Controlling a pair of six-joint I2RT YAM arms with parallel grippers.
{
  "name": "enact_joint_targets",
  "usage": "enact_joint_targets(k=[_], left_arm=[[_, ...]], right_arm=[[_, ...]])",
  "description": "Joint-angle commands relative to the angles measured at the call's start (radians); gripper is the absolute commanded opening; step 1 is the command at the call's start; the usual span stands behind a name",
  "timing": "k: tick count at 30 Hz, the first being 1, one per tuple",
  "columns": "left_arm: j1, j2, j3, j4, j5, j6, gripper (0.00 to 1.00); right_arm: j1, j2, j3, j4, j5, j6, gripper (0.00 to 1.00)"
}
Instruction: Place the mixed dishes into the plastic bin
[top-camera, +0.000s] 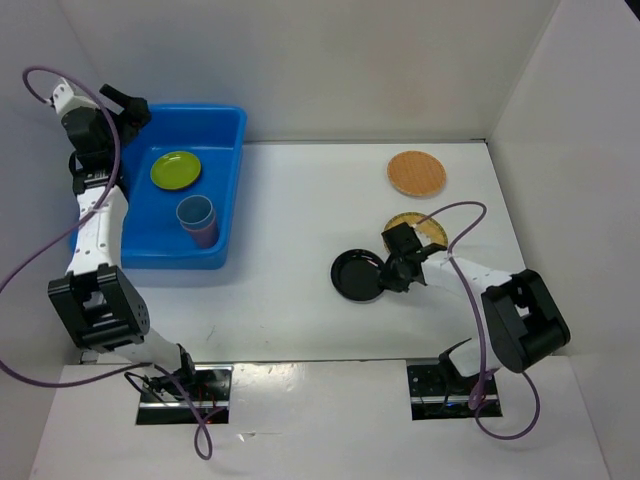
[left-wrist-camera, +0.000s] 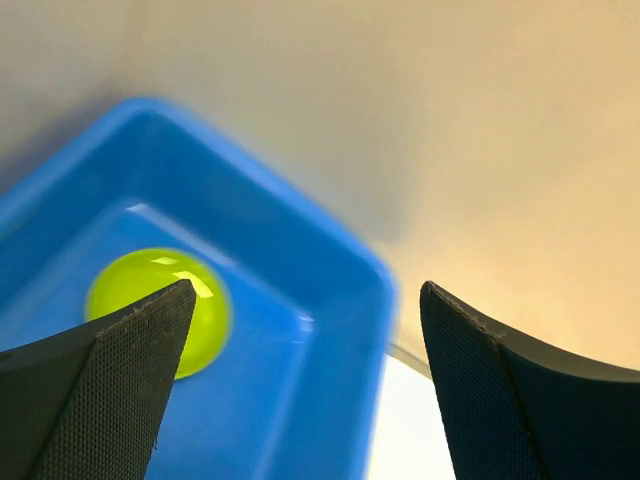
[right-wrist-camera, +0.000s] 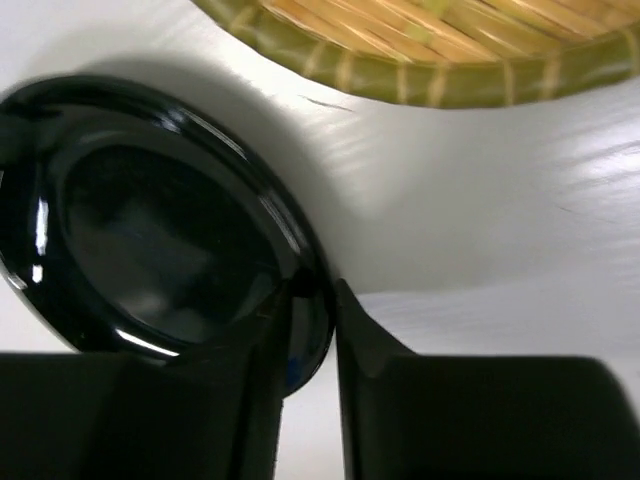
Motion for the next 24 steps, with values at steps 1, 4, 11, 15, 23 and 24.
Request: enact_joint_targets(k=[1, 4, 11, 15, 23, 24], left_arm=[[-0.012, -0.087, -0.002, 0.037, 0.178, 0.024, 0.99], [-0.021, -0.16, -0.036, 0.037, 0.256, 0.015, 0.99], [-0.085, -0.319, -0.119, 0.026, 0.515, 0.027, 0.99], [-0.189, -0.357, -0.217, 0.013, 0.687, 0.027, 0.99], [-0.441, -0.22, -0.226, -0.112, 0.819, 0.105, 0.99], [-0.452, -0.203, -0.24, -0.101, 0.846, 0.105, 0.99]], right_arm=[[0.013, 0.039, 0.026, 0.044, 0.013, -0.018, 0.25], [0.013, 0.05, 0.036, 0.044, 0.013, -0.042, 0.06], [0.031, -0.024, 0.089, 0.024, 0.022, -0.074, 0.0], [0.031, -0.145, 0.112, 0.06, -0.015, -0.128, 0.0], [0.031, -0.284, 0.121, 0.142, -0.09, -0.237, 0.0], [0.031, -0.285, 0.121, 0.152, -0.101, -0.237, 0.0]])
